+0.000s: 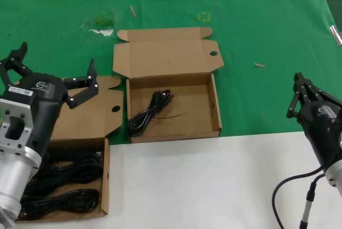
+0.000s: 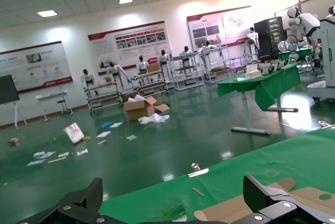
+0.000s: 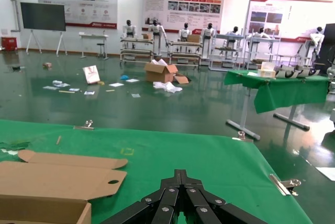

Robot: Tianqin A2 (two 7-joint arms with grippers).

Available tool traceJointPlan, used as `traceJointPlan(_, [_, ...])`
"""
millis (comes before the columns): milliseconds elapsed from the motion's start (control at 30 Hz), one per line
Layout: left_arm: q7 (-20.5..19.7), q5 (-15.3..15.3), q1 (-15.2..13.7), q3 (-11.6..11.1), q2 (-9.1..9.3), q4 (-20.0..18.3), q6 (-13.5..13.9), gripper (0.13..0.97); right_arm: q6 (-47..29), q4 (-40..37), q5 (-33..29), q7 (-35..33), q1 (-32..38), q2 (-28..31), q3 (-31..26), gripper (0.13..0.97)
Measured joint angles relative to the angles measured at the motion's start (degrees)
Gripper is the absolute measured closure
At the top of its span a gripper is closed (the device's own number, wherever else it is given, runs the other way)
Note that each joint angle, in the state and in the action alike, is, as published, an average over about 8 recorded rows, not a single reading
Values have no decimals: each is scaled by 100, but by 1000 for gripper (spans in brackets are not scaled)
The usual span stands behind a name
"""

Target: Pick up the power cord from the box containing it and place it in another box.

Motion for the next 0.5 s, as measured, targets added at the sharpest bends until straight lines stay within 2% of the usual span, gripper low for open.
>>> traceJointPlan(200, [-51, -31, 32, -24, 15, 52, -22, 148, 0, 0, 0, 0, 0, 0, 0, 947])
traceJointPlan(500, [-132, -81, 83, -63, 41, 137, -58, 132, 0, 0, 0, 0, 0, 0, 0, 889])
